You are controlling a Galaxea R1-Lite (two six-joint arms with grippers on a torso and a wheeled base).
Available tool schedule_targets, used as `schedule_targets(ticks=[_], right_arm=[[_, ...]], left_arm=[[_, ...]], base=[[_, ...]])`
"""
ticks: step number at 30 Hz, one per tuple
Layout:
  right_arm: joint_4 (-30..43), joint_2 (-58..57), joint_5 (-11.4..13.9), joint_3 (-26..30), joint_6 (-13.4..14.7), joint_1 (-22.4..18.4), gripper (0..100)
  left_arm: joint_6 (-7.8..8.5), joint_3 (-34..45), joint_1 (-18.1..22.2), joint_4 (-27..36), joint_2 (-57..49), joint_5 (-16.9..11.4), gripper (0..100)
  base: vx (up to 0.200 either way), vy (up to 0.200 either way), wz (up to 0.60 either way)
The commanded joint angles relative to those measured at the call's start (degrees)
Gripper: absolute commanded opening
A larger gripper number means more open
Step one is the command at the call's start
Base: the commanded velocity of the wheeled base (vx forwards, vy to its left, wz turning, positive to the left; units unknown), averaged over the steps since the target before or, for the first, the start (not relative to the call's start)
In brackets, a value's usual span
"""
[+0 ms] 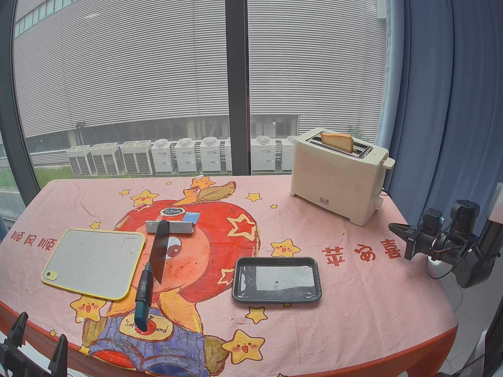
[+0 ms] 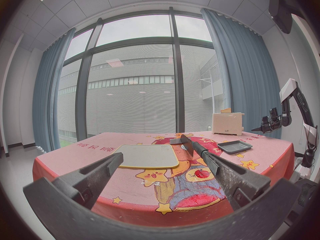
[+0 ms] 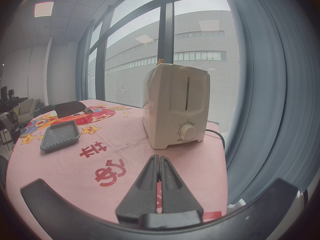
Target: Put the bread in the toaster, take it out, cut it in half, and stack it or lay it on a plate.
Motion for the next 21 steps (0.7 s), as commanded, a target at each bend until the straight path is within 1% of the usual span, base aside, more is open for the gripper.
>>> schedule_targets(ticks=[1,3,7,15,16,18,21], right_arm=[[0.29,1.07,-0.17,-1.89,0.91,0.18,0],[0.38,1.24,-0.43,-2.68,1.43,0.18,0],[0.38,2.47,-2.27,-3.56,1.52,0.27,0],[2.4,3.79,-2.89,-6.37,1.52,0.09,0],[3.37,3.62,-3.68,-6.9,1.61,0.09,0],[4.07,3.44,-4.47,-7.25,1.61,0.09,0],[5.22,3.27,-4.74,-7.86,1.61,-0.26,0]], left_arm=[[-0.02,1.01,0.05,0.02,-0.93,0.01,100],[0.07,1.01,0.05,0.02,-0.93,0.01,100],[0.07,1.01,0.05,0.02,-0.93,0.01,100],[-0.02,1.01,0.05,0.02,-0.93,0.01,100],[-0.02,1.01,0.05,0.02,-0.93,0.01,100],[-0.02,1.01,0.05,0.02,-0.93,0.01,100],[-0.02,1.01,0.05,0.02,-0.93,0.01,100]], base=[[0.0,0.0,0.0],[0.0,0.0,0.0],[0.0,0.0,0.0],[0.0,0.0,0.0],[0.0,0.0,0.0],[0.0,0.0,0.0],[0.0,0.0,0.0]])
